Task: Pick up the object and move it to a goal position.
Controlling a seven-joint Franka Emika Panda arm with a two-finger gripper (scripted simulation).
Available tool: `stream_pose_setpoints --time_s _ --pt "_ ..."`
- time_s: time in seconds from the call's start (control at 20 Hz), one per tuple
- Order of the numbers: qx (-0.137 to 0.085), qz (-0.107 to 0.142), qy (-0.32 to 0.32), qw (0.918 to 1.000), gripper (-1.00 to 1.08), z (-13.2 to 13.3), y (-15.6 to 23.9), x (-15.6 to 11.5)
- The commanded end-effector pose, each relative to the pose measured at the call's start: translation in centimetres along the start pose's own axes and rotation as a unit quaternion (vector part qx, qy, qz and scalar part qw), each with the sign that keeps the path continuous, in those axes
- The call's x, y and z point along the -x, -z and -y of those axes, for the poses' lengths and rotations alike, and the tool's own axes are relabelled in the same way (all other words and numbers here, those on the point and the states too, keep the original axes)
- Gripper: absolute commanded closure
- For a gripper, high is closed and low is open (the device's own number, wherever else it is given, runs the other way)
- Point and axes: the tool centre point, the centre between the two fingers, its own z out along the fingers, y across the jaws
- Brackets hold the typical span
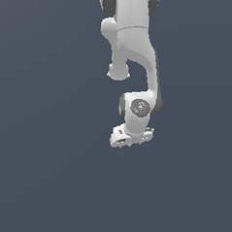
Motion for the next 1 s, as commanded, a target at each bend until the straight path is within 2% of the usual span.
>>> stream_pose_setpoints --time_s 0.0,0.05,0.65,0.95 --pt "0.000 -0.001 0.000 1.0000 -0.92 0.0 -0.2 -0.1" --pt "0.000 -0.001 0.000 1.0000 1.08 0.0 -0.2 -0.1" --pt "0.000 -0.001 0.000 1.0000 1.08 0.0 0.0 -0.1" --pt "0.000 -0.001 0.000 1.0000 1.08 -0.1 1.7 0.0"
